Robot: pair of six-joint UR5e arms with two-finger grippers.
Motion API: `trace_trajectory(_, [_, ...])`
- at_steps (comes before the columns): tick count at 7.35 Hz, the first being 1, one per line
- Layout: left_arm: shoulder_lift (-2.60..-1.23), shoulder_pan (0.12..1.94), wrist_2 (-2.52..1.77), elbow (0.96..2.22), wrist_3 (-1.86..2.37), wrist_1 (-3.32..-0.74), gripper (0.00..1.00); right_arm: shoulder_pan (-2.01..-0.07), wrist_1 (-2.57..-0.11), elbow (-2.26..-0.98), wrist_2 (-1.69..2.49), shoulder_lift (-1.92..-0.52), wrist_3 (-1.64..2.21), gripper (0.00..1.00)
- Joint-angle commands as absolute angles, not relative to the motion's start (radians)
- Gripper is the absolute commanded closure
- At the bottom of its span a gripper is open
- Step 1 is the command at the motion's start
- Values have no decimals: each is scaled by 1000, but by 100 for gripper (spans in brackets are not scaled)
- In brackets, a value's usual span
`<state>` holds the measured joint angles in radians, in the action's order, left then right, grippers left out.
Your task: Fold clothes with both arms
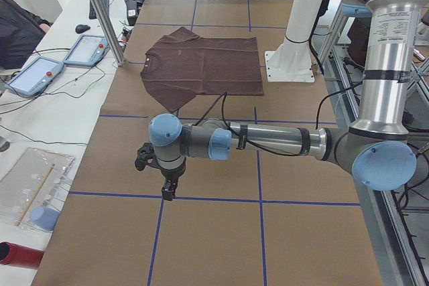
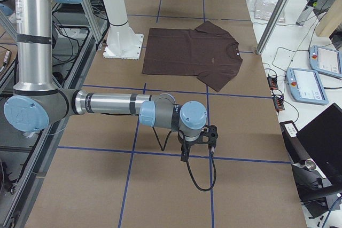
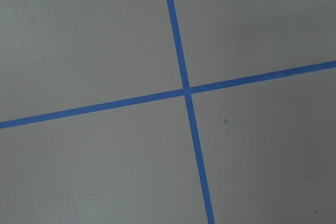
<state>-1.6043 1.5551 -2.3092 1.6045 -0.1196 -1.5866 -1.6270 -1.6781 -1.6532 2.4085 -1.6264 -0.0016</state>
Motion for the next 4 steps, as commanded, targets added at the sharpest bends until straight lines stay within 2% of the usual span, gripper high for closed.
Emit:
trace_trajectory(1, [-1605, 1555, -2309, 1605, -120, -1588, 0, -1625, -1678, -1655, 2410, -1621, 2, 0])
trace_trajectory(2, [-1609, 1554, -2310, 1605, -120, -1592, 0, -1623, -1678, -1654, 2416, -1618, 8, 0])
trace_trajectory(4, [-1658, 1555, -2316, 1598, -107, -1686, 0, -1576, -1677, -1622, 2448, -1495, 8, 0])
